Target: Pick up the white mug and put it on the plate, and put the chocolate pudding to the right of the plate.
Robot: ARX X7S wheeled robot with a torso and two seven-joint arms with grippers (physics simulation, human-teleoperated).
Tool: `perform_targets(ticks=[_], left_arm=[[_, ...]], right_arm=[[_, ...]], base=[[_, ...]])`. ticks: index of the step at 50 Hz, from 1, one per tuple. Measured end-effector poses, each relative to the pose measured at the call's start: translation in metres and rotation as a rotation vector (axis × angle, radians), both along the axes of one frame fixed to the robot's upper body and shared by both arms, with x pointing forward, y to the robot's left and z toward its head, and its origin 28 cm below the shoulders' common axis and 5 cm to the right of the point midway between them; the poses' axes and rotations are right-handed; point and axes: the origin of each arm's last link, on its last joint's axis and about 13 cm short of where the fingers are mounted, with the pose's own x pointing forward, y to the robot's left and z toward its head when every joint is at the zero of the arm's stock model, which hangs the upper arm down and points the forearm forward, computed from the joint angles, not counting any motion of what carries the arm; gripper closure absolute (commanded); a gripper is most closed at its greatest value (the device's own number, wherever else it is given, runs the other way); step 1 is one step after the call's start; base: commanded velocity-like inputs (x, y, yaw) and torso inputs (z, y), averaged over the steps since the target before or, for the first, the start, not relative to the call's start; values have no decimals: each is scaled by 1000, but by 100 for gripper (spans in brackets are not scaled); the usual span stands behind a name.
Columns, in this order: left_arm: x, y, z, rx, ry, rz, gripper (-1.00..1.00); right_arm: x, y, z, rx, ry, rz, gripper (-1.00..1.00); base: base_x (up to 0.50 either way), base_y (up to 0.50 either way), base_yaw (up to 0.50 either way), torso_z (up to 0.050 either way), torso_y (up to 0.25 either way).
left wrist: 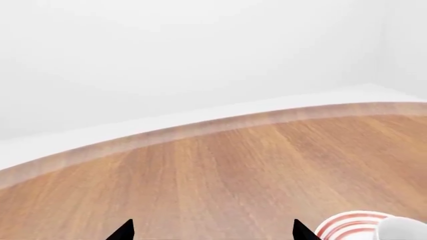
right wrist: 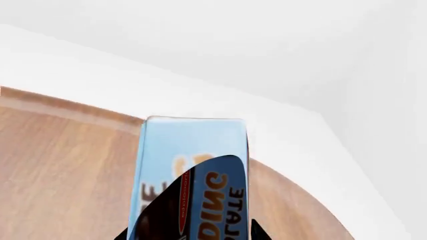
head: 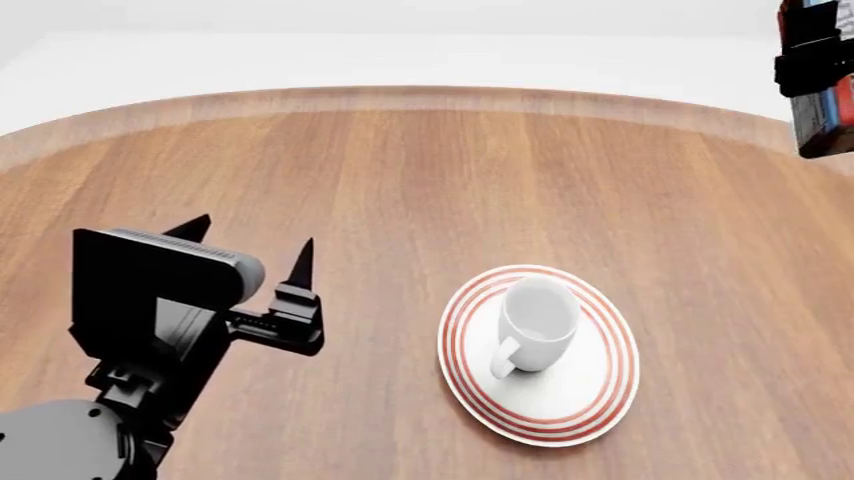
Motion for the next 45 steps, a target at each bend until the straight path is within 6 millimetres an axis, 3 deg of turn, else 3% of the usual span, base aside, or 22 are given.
perform_targets(ticks=[12, 30, 45], left_arm=[[1, -1, -2, 1, 6, -7, -100], [1, -2, -5, -1, 12, -10, -100], [2, -2, -7, -1, 17, -11, -100]], right_arm=[[8, -5, -25, -3, 123, -32, 100], [4, -3, -58, 34, 279, 79, 100], [-6, -14, -78, 60, 344, 66, 100]], base=[[0, 0, 0, 0, 0], [0, 0, 0, 0, 0], [0, 0, 0, 0, 1]])
